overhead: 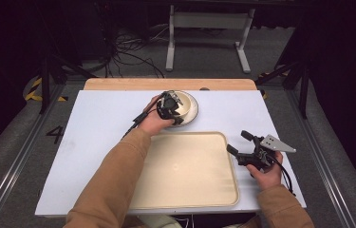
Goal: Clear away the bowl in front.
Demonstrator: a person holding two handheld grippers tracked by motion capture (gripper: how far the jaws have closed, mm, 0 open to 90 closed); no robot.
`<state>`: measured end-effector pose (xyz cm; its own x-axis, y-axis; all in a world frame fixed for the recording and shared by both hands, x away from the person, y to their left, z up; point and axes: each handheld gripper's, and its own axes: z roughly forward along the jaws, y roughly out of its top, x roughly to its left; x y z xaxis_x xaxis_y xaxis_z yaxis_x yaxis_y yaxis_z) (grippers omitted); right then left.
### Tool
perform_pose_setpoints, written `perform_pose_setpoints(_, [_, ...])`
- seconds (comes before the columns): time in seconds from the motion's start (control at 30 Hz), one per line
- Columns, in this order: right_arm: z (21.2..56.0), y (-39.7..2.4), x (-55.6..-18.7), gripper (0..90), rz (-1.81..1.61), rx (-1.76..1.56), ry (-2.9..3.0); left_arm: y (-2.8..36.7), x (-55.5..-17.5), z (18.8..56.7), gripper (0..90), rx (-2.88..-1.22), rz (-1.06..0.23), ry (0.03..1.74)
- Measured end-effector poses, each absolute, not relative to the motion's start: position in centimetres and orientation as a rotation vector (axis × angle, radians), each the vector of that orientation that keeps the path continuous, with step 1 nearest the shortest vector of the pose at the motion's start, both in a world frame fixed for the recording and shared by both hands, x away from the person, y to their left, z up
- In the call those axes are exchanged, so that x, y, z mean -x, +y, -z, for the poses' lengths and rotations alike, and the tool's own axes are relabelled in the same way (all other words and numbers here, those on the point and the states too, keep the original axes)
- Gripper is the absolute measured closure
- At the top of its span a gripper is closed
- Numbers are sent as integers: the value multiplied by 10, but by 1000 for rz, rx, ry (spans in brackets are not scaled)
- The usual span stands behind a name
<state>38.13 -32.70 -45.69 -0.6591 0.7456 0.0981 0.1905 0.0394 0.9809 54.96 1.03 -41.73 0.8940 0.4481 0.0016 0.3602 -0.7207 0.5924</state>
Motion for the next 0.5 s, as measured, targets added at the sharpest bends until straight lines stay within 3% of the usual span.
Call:
perform_pose_setpoints(0.23, [457, -327, -381, 81, -1658, -943, 1878, 7, -549, 417, 759, -2449, -191, 572])
perform_pose_setpoints(0.5, [457, -327, -381, 82, -1659, -940, 1875, 3, -545, 414, 792, -2507, -258, 523])
